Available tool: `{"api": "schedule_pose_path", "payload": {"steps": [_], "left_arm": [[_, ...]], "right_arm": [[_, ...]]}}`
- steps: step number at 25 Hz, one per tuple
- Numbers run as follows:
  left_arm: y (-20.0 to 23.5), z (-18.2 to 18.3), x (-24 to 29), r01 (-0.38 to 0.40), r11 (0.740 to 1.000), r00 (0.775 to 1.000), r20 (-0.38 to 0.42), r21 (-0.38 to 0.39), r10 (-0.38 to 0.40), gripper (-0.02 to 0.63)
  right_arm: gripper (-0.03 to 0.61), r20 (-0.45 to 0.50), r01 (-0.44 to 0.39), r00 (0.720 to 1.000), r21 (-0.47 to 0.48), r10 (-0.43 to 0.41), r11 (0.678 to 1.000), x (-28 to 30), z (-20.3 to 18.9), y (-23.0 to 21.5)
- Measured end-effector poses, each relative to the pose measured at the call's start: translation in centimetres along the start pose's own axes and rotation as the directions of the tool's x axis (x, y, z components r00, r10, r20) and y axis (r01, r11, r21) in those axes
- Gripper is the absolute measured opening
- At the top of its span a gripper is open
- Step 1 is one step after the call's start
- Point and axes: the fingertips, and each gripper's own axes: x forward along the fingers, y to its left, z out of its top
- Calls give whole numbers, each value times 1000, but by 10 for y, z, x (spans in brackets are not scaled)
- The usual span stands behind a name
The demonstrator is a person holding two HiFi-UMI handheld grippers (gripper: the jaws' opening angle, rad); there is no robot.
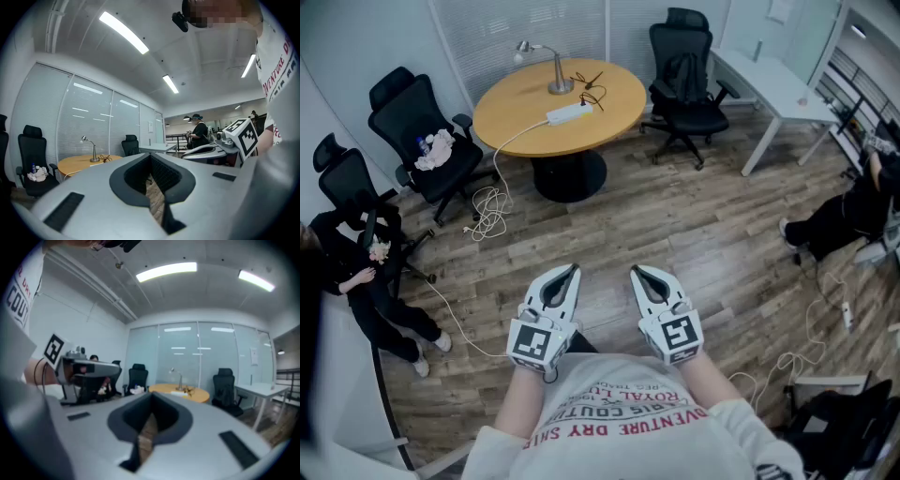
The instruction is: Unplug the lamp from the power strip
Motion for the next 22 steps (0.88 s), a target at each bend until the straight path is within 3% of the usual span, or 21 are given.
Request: {"api": "schedule_pose_path", "payload": {"steps": [16, 22], "left_arm": [[-11, -4, 13, 45, 999, 999, 16, 23, -45, 28], [-3, -12, 20, 21, 1000, 999, -36, 0, -21, 28]], "right_arm": [[29, 24, 27, 999, 8, -27, 1000, -14, -3, -13], [29, 1, 47, 999, 53, -47, 998, -9, -14, -25]]}}
